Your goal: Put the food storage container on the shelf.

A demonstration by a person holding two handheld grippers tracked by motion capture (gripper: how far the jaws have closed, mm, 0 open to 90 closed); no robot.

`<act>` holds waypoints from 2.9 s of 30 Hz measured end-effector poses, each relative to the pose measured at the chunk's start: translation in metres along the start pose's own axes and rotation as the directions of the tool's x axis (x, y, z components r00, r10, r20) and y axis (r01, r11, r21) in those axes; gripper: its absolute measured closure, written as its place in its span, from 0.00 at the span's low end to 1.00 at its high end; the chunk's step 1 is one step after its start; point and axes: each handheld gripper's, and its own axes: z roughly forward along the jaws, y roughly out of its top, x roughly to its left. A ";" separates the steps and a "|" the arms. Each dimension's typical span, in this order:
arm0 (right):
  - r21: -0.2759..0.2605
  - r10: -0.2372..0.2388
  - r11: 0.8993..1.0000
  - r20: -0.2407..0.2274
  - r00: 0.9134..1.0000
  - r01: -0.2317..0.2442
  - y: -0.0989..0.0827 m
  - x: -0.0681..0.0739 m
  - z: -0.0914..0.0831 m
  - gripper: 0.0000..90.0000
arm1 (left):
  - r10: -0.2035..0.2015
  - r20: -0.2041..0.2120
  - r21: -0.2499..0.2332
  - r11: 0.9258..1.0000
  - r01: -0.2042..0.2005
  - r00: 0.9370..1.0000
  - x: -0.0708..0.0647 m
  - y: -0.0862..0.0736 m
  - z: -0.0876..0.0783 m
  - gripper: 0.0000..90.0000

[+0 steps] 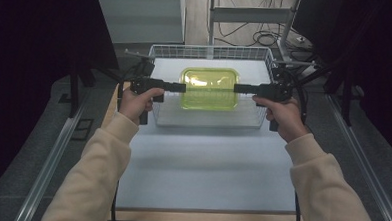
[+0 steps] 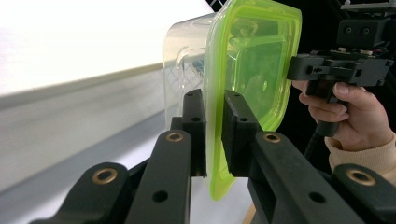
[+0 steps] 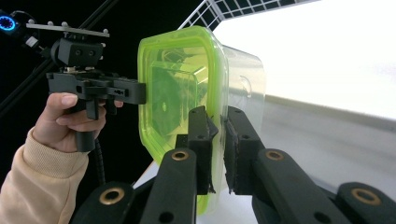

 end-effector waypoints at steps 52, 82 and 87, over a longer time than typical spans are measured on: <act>-0.007 0.067 0.998 0.185 0.980 -0.066 0.053 -0.060 0.051 0.67 | -0.100 -0.100 -0.046 0.994 0.096 0.990 0.049 0.064 0.056 0.62; -0.048 -0.250 0.965 0.110 0.962 0.256 -0.067 0.003 -0.004 0.37 | 0.191 -0.117 -0.098 0.974 -0.203 0.975 -0.028 -0.076 -0.002 0.28; -0.039 -0.254 0.966 0.070 0.965 0.257 -0.099 0.002 -0.008 0.36 | 0.221 -0.121 -0.078 0.970 -0.231 0.968 -0.026 -0.115 0.000 0.28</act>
